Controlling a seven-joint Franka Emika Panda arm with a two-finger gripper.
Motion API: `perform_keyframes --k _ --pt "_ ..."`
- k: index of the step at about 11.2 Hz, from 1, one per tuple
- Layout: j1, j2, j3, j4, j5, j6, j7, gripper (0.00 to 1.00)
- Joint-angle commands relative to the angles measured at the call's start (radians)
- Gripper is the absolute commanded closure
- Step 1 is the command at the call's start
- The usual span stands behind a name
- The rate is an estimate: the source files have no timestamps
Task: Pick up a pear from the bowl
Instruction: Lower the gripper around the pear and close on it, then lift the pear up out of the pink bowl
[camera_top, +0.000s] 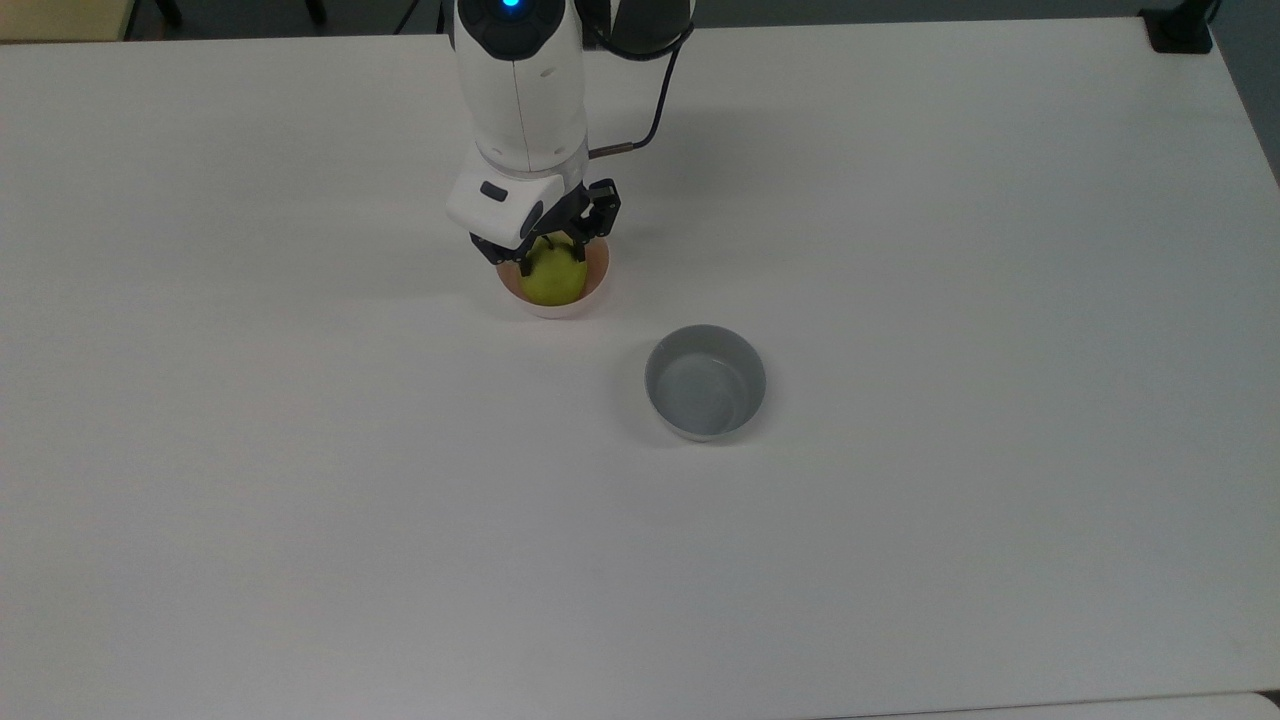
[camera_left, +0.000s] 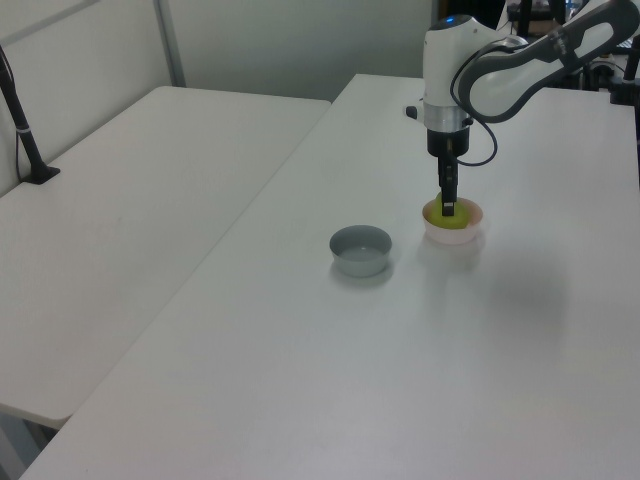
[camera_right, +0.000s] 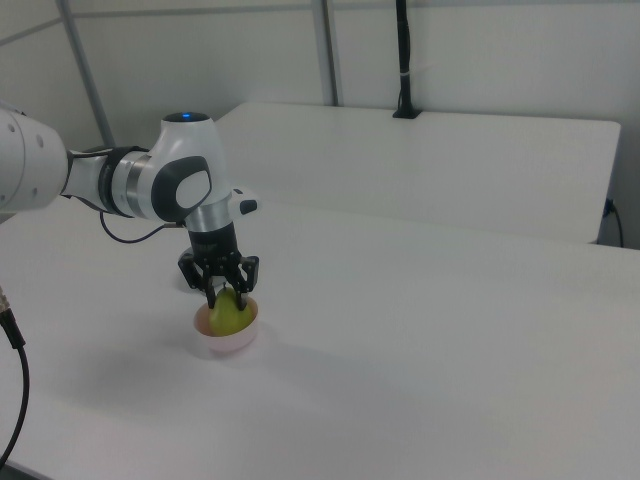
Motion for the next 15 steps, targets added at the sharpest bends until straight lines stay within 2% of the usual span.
perform_keyframes --k 1,9,15 --pt "0.008 -0.017 -0.002 -0.030 -0.016 0.014 0.028 0.93" --pt "-0.004 -0.071 0.001 -0.017 -0.015 -0.066 0.015 0.96" --pt "-0.017 -0.101 0.001 0.028 -0.013 -0.120 0.008 1.00"
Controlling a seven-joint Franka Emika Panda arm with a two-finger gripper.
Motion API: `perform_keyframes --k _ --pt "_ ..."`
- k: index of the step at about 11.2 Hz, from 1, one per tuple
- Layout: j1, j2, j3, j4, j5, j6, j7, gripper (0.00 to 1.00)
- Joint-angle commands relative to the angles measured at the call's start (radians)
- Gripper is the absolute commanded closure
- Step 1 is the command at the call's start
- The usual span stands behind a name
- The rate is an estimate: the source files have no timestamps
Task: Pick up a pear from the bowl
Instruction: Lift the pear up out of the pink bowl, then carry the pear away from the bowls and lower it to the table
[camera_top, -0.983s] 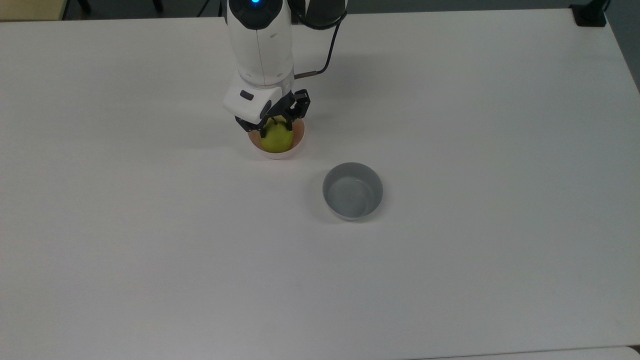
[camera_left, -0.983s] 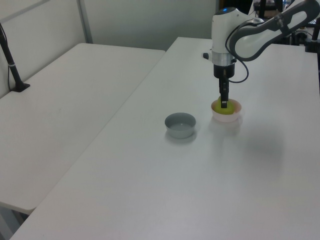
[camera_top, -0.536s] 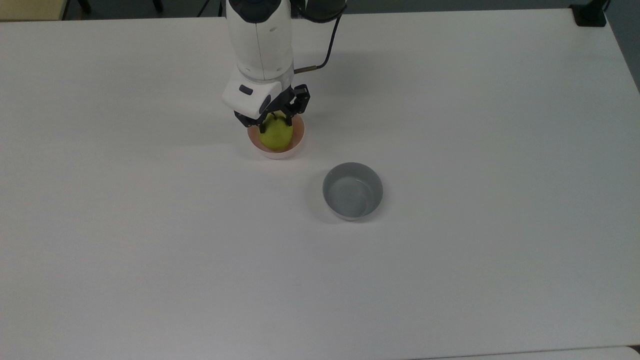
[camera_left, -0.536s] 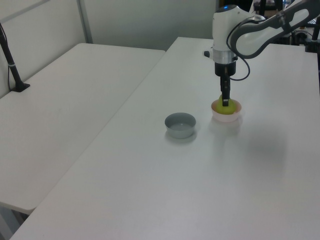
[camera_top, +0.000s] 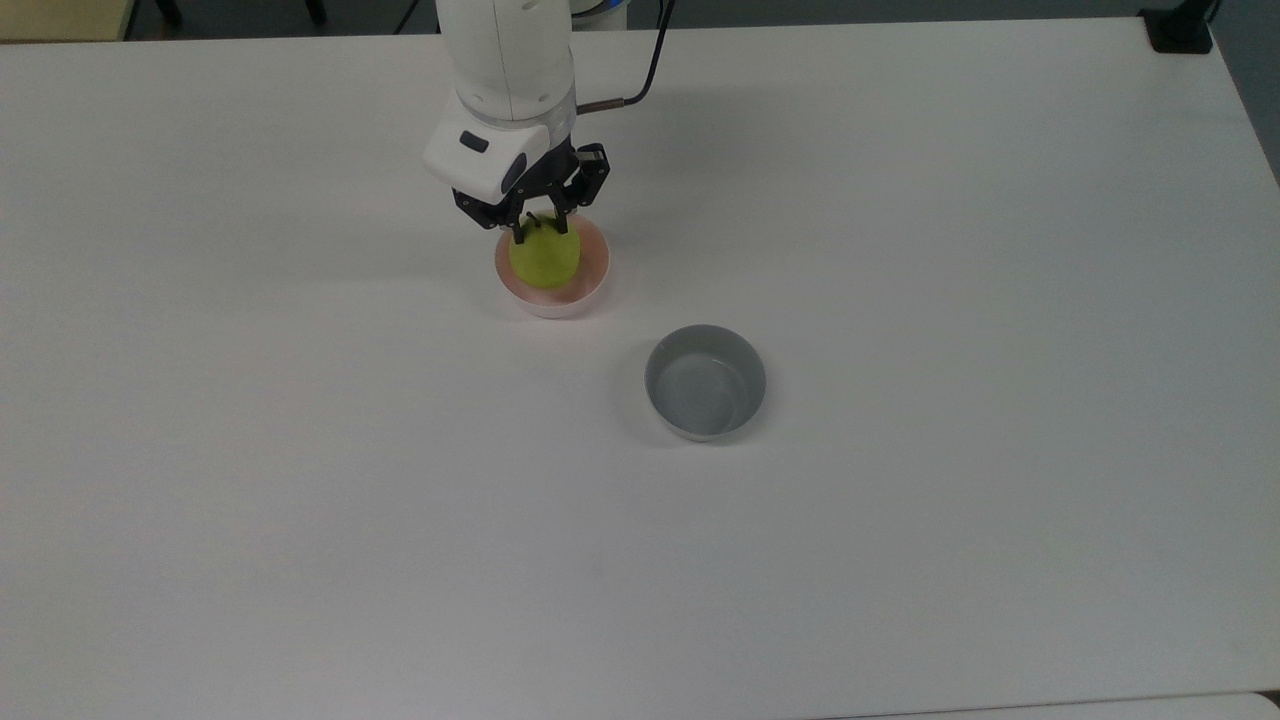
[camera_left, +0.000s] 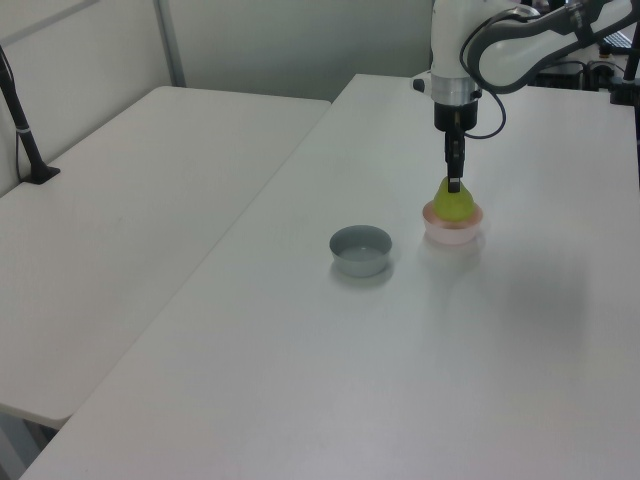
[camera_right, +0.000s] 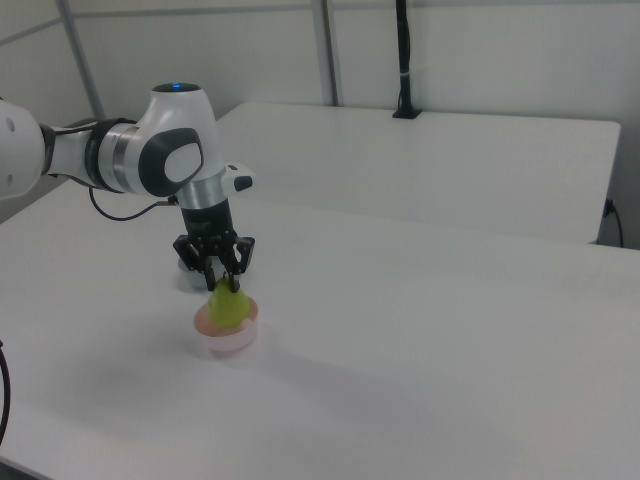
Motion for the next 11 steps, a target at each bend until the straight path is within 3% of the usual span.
perform_keyframes --k 1,5,11 --pt "-0.016 -0.035 0.001 0.015 -0.010 -0.034 0.006 1.00" --pt "-0.056 -0.037 0.000 0.113 -0.002 -0.105 -0.036 1.00" --pt "-0.226 0.031 -0.009 0.198 -0.016 -0.089 -0.210 1.00"
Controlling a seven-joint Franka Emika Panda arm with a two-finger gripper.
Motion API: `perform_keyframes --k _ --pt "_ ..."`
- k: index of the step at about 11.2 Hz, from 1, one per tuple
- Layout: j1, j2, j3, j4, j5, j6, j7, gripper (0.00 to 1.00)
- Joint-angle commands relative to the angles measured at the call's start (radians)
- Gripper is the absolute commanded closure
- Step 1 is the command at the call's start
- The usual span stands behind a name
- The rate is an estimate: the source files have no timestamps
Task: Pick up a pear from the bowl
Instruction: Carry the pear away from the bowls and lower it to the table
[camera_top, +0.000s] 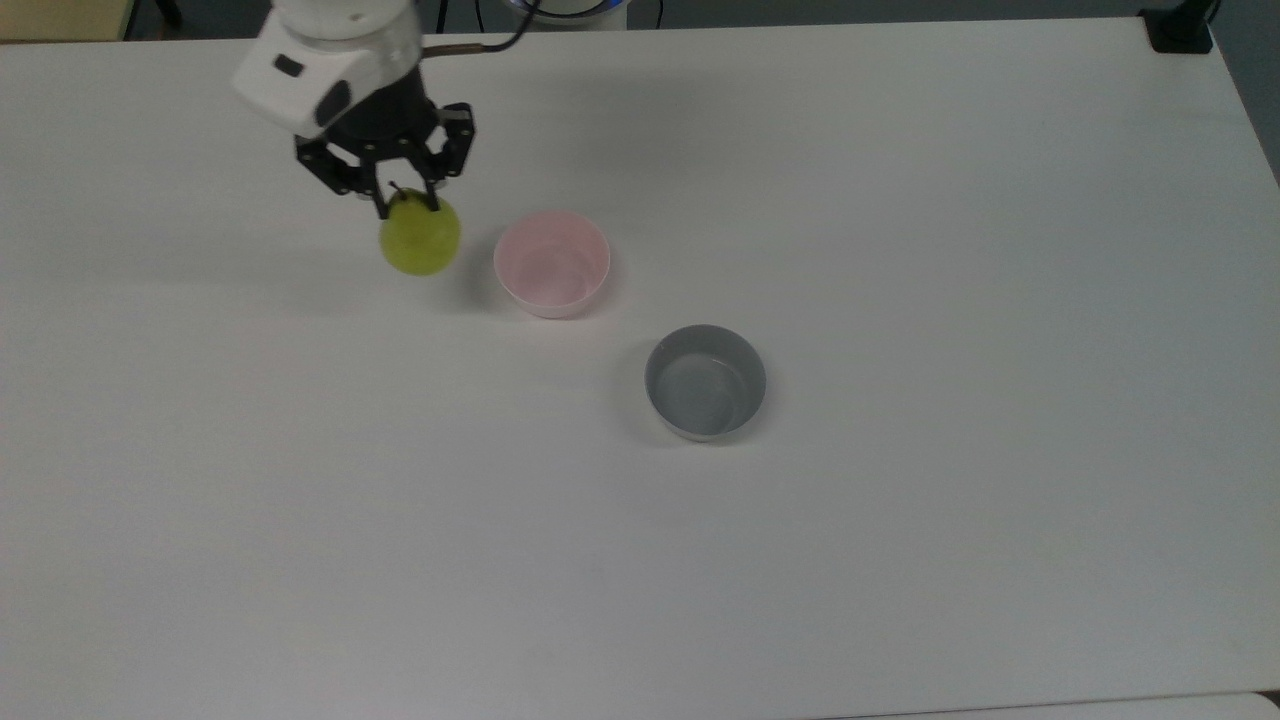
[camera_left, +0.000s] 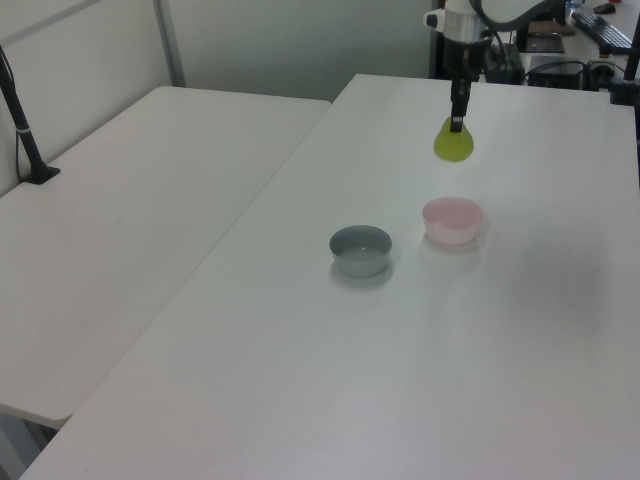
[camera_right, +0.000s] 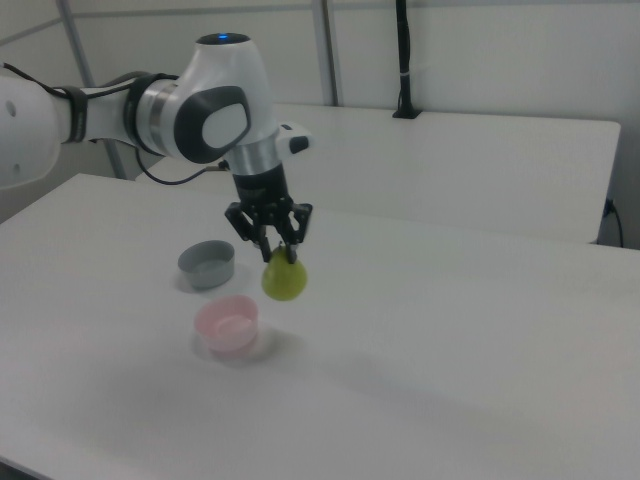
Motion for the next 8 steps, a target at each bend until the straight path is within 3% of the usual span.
perform_keyframes --k 1,4,8 --pt "-0.076 0.077 -0.008 0.074 -0.016 -0.009 -0.107 1.00" --pt "-0.135 0.167 -0.017 0.138 -0.037 -0.009 -0.181 1.00" --pt "-0.187 0.241 -0.037 0.139 -0.074 0.085 -0.204 1.00"
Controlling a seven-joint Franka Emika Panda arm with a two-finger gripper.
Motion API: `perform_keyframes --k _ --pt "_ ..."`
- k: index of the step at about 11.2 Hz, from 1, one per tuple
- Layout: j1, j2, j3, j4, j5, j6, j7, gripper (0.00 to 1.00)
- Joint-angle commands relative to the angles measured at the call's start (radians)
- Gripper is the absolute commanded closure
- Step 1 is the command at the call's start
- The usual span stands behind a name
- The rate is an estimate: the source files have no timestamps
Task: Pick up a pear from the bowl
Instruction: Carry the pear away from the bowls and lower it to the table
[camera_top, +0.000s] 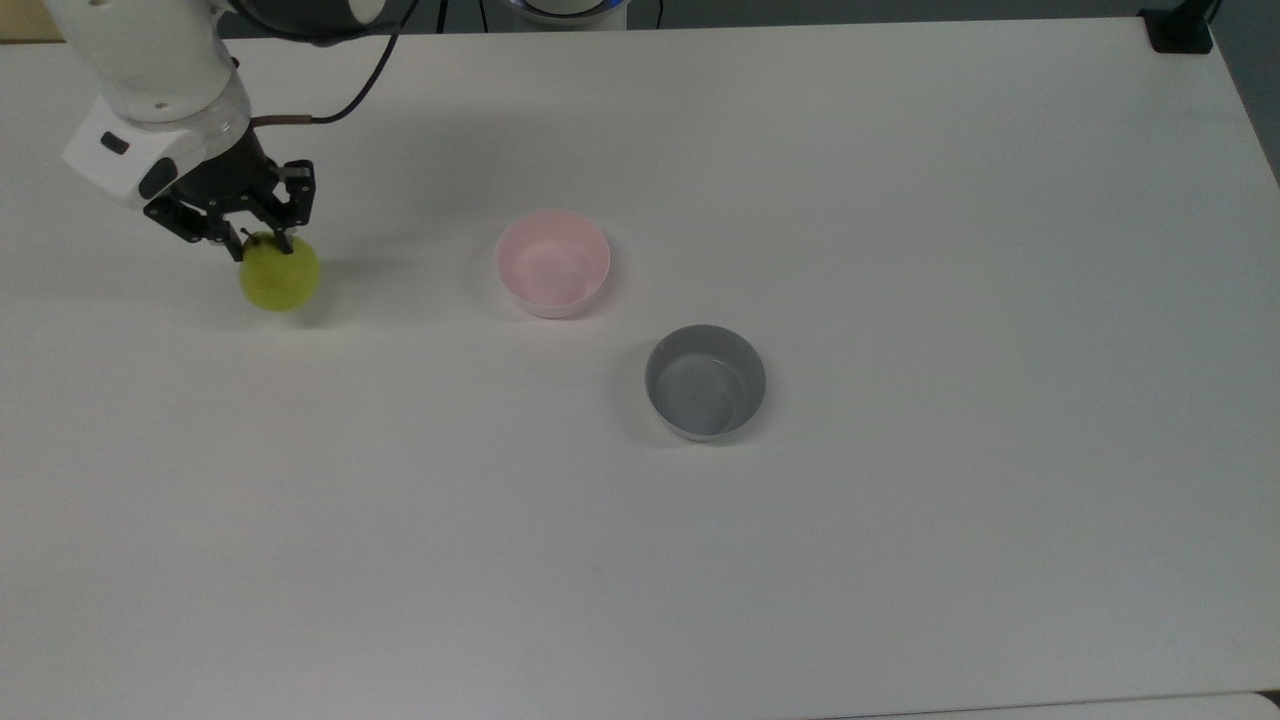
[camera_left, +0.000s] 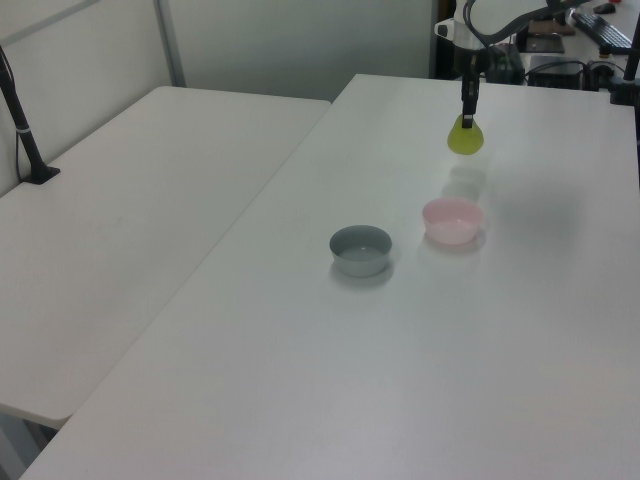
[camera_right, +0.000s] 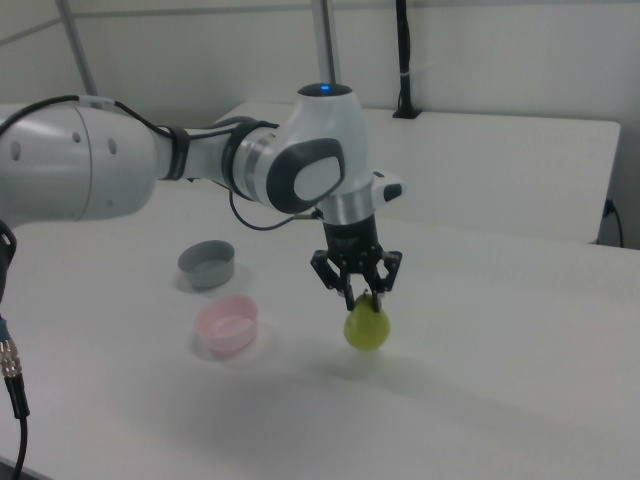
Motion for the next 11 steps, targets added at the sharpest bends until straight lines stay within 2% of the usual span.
perform_keyframes --k 1,6,7,8,9,10,11 --pt "-0.023 0.058 -0.012 0.023 -0.048 0.035 -0.025 1.00" --pt "-0.026 0.083 -0.020 0.018 -0.067 0.082 -0.025 1.00" --pt "-0.026 0.091 -0.020 0.020 -0.065 0.084 -0.025 0.86" --pt "-0.032 0.092 -0.020 0.020 -0.062 0.084 -0.028 0.57" --pt "-0.040 0.092 -0.020 0.020 -0.062 0.087 -0.028 0.36" --pt "-0.040 0.091 -0.020 0.020 -0.061 0.090 -0.026 0.18" --pt "-0.040 0.088 -0.020 0.020 -0.061 0.089 -0.026 0.05"
